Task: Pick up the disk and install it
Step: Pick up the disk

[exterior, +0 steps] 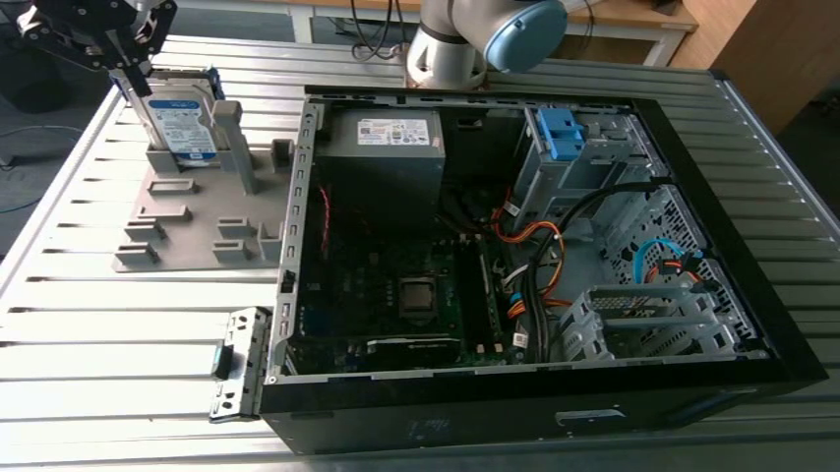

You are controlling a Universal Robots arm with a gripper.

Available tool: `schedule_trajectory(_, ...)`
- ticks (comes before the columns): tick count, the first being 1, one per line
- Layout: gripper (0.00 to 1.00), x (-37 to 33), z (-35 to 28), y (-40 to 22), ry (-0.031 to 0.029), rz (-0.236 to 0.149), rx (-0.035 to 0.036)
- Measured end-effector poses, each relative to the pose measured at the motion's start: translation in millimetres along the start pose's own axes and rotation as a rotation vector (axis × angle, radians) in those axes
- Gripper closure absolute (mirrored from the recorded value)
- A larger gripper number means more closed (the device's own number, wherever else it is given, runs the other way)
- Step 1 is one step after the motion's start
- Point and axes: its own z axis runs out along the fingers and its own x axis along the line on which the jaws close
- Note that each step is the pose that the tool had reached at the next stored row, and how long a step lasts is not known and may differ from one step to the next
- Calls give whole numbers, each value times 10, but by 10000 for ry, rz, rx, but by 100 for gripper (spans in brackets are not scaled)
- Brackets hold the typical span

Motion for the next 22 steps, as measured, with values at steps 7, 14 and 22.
schedule_trajectory(7, 89, 0, 0, 0, 9, -224, -5)
schedule_trajectory(14, 89, 0, 0, 0, 18, -458, -11)
schedule_trajectory(22, 89, 0, 0, 0, 31, -768, -19)
